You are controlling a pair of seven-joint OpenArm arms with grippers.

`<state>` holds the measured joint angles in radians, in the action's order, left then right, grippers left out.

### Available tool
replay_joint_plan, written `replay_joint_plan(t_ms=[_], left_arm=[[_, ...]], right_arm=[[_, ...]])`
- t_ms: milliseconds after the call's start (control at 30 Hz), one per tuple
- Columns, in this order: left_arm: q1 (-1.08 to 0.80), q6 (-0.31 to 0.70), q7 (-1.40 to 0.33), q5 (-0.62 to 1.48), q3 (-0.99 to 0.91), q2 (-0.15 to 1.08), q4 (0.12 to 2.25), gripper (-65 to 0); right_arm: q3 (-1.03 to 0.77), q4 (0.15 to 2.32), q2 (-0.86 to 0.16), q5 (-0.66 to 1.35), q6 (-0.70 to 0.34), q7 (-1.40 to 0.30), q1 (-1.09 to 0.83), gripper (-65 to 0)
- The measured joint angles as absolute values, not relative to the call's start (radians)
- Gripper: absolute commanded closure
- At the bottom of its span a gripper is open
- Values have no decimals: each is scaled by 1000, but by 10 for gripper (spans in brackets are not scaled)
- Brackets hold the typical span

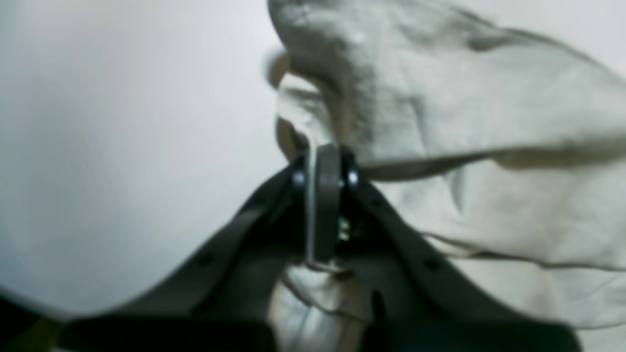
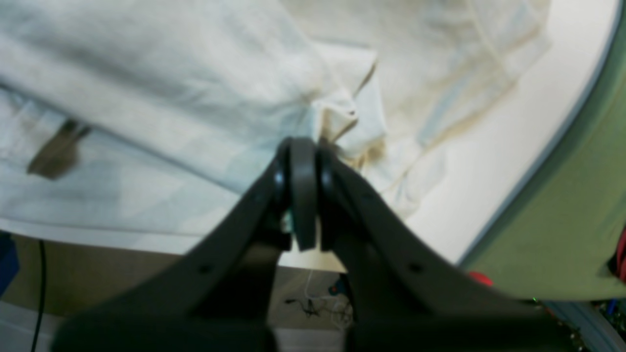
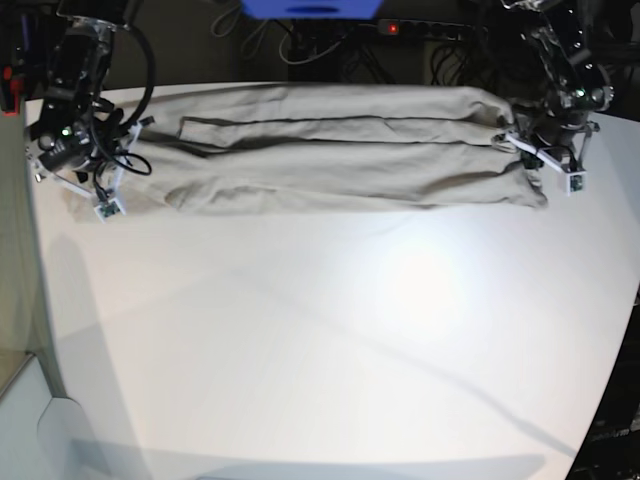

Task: Layout the t-shirt on the table in an organized manner, then fold the t-shirt properly
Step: 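Hold the folded strip ends with both grippers and pull them taut, then carry the strip end with the left gripper toward the right gripper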

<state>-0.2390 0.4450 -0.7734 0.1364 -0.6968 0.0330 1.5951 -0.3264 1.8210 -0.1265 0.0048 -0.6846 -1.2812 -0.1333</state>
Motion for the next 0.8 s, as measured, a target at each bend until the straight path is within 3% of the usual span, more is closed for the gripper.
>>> replay_joint_plan(t_ms=[367, 500, 800], left_arm=[[-236, 442, -944, 135, -672, -114, 1861, -5], [-249, 445, -985, 140, -601, -164, 1891, -5], [-297, 445, -1007, 179, -358, -153, 1890, -5]], right_arm=[[-326, 1819, -126, 5, -685, -1279, -131, 0], [-326, 1813, -126, 5, -685, -1279, -130, 0], [-326, 1720, -125, 5, -685, -1235, -112, 0]])
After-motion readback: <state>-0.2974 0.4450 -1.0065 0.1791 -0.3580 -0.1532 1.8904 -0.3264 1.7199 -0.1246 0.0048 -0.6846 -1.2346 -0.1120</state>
